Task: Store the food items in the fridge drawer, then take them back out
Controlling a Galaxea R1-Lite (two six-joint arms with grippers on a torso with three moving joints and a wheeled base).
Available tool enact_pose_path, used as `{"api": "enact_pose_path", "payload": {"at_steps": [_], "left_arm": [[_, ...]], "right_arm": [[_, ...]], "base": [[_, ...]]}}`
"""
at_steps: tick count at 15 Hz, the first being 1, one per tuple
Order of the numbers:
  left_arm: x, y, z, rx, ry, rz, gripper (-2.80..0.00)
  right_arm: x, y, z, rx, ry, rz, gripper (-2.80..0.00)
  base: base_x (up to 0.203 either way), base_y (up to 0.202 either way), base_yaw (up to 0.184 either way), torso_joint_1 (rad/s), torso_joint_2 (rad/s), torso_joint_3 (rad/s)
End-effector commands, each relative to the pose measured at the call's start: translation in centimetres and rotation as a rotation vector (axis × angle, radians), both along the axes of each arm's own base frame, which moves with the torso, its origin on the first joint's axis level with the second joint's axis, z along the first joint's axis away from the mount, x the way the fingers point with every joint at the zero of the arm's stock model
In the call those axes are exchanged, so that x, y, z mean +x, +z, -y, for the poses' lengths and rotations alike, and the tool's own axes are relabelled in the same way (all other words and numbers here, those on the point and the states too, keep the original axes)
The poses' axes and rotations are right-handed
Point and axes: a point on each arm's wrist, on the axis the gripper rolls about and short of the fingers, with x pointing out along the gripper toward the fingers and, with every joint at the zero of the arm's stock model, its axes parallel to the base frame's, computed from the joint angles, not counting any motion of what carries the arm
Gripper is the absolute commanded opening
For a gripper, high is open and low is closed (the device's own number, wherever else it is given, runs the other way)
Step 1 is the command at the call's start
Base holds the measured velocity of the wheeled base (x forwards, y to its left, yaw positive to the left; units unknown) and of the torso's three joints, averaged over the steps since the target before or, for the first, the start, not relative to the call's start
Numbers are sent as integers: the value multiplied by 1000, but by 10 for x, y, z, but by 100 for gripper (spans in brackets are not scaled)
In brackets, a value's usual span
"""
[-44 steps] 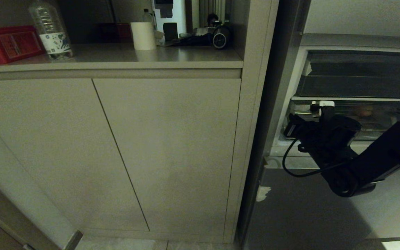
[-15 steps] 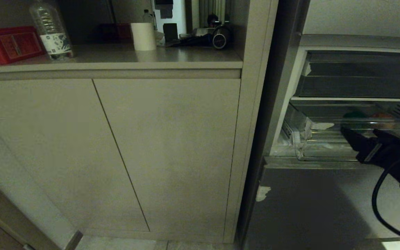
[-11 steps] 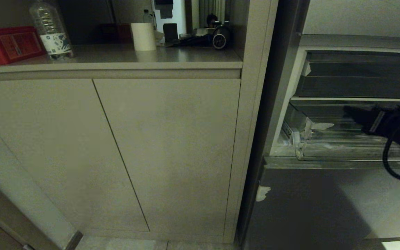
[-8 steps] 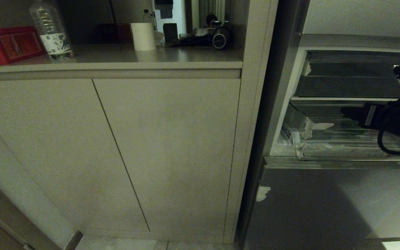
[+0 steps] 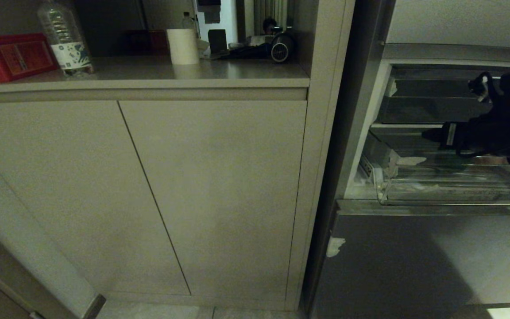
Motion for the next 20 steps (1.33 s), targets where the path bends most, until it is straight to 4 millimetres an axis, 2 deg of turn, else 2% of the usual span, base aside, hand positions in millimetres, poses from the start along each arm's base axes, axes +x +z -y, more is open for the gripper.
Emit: {"api": "enact_pose_path", "payload": {"at_steps": [1,5,9,14,20], "left_arm": [[0,0,0,0,0,-2,-280],[0,0,0,0,0,0,-280],[0,0,0,0,0,-1,-280],[0,0,0,0,0,-1,-280],[0,0,0,0,0,-1,-280]], "right_arm": [[22,-11,7,-14,-9,-25,0],[28,-7,8,-14,6,-64,0],[21,4,13,-9,15,-207,0],[21,0,21,-27,19,-293,0],[-1,3,28,6,11,-412,0]], "base": [[0,0,0,0,0,0],[0,0,0,0,0,0],[0,0,0,0,0,0],[0,0,0,0,0,0],[0,0,0,0,0,0]]}}
